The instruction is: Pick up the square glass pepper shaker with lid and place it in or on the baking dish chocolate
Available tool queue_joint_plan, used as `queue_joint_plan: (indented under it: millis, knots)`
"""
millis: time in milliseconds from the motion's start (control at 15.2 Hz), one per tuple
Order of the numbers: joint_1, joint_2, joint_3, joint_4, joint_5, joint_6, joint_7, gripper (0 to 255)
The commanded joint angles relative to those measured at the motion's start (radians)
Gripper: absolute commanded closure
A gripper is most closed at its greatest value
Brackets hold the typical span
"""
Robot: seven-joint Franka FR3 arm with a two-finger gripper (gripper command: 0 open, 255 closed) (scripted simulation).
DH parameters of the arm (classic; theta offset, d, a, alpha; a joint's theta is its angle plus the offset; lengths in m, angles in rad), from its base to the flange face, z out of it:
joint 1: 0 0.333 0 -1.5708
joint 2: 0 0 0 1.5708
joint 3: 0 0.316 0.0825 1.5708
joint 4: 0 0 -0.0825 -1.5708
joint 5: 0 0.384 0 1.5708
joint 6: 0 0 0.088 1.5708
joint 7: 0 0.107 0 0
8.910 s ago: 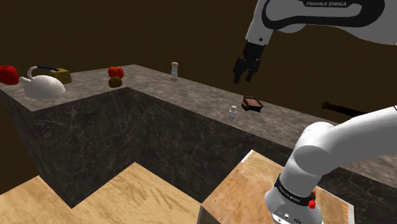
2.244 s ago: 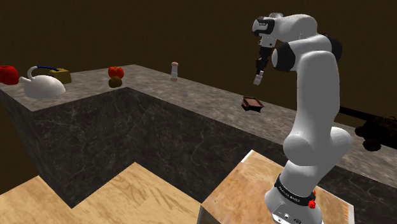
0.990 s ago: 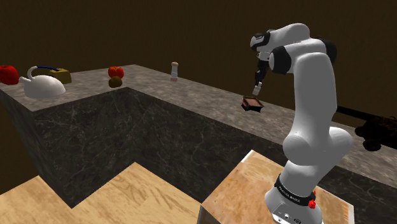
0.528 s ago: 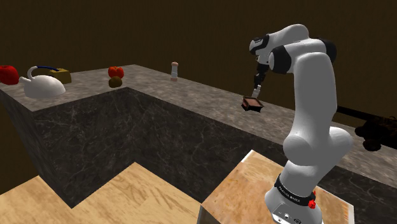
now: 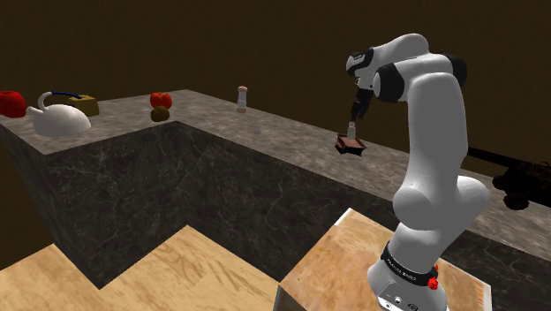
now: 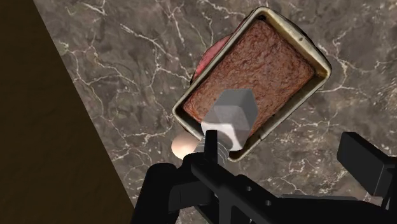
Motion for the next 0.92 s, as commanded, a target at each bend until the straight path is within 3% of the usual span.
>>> queue_joint_plan:
  millis: [0, 330, 858]
  knots:
    - [0.000, 0.000, 0.000, 0.000, 0.000, 0.000, 0.000, 0]
    - [-0.026, 0.007, -0.003, 0.142, -0.001, -0.131, 0.010, 0]
    - [-0.027, 0.007, -0.003, 0.142, -0.001, -0.131, 0.010, 0]
